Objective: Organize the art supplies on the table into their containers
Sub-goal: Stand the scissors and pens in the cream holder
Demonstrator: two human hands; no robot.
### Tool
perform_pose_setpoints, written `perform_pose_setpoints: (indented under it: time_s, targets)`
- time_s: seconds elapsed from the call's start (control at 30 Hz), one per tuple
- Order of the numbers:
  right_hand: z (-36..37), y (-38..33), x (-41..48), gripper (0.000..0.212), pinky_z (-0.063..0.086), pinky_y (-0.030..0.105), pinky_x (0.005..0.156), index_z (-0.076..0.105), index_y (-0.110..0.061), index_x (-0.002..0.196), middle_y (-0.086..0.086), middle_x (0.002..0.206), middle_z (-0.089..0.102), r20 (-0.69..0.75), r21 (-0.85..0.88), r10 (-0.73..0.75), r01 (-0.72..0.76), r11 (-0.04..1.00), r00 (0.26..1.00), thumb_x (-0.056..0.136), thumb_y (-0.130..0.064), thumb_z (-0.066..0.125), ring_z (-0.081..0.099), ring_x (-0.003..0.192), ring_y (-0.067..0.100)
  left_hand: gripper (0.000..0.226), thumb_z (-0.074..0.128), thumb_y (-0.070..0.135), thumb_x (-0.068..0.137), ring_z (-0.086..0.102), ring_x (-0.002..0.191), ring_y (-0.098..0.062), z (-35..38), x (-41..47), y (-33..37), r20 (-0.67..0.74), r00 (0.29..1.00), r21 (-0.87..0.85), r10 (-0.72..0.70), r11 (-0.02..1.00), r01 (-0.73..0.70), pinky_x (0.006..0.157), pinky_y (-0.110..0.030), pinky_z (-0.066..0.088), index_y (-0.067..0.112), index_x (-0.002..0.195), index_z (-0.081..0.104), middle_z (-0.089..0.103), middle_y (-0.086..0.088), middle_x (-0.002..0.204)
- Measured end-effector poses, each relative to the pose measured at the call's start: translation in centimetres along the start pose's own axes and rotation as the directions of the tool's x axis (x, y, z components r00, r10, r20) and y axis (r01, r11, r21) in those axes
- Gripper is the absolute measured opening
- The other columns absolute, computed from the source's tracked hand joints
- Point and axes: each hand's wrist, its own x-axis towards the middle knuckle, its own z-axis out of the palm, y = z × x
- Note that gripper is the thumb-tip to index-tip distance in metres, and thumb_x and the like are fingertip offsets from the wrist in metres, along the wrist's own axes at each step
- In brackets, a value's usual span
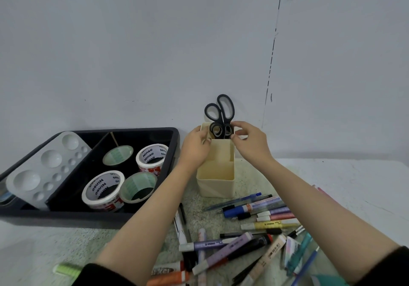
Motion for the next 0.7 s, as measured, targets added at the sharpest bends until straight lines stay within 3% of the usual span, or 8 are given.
perform_pose_setpoints:
  time_s: [0.13,0.23,0.33,0.47,0.7]
  targets:
    - [-0.4,0.0,-1.1,0.038,0.042,0.024,0.082,0.054,-0.028,0.129,-0.006,0.108,0.054,0.024,-0.011,-0.021,0.022,1.000,0.999,0.092,-0.019,0.053,0.055,0.096,0.012,0.046,0.044,0.007,0.096,0.028,0.139,-0.023,-0.1,-0.9,-0.2,-0.026,1.000,0.029,-0.009,1.000,0.010,0.111,-0.030,0.022,0.006,0.141,0.038,0.034,-0.011,0.149]
    - [-0.9,0.2,-2.0,0.040,0.044,0.026,0.082,0.049,-0.027,0.133,-0.003,0.116,0.053,0.024,-0.051,-0.009,0.010,0.999,1.000,0.093,-0.022,0.053,0.057,0.082,0.009,0.048,0.046,0.006,0.095,0.026,0.139,-0.019,-0.3,-2.4,-0.3,-0.060,0.998,0.005,0.036,0.999,-0.036,0.109,-0.023,0.018,0.012,0.142,0.038,0.034,-0.008,0.149]
    - [-1.7,0.4,-3.4,0.039,0.043,0.022,0.078,0.050,-0.024,0.132,-0.003,0.120,0.054,0.047,-0.094,-0.019,0.023,0.995,0.999,0.093,-0.021,0.053,0.055,0.075,0.003,0.049,0.049,0.004,0.093,0.028,0.137,-0.015,-0.4,-4.5,-0.5,-0.095,0.993,-0.026,0.067,0.997,-0.070,0.107,-0.018,0.017,0.016,0.140,0.042,0.038,-0.003,0.147]
    - [-3.0,1.0,-5.7,0.032,0.037,0.008,0.065,0.054,-0.026,0.125,-0.008,0.114,0.054,0.078,-0.119,-0.030,0.039,0.992,0.996,0.093,-0.021,0.054,0.054,0.078,0.000,0.046,0.052,0.000,0.090,0.037,0.132,-0.014,-0.5,-7.6,-1.3,-0.094,0.993,-0.079,0.071,0.994,-0.079,0.111,-0.028,0.026,0.013,0.133,0.050,0.047,-0.002,0.139]
    - [-4.8,1.8,-9.4,0.017,0.038,0.003,0.060,0.064,-0.026,0.105,-0.013,0.106,0.058,0.179,-0.166,-0.006,0.036,0.985,0.984,0.092,-0.020,0.055,0.054,0.078,-0.001,0.039,0.051,0.001,0.091,0.040,0.126,-0.008,-0.5,-11.9,-2.2,-0.051,0.999,-0.083,-0.006,0.997,0.002,0.104,-0.021,0.028,0.017,0.127,0.055,0.049,0.009,0.129]
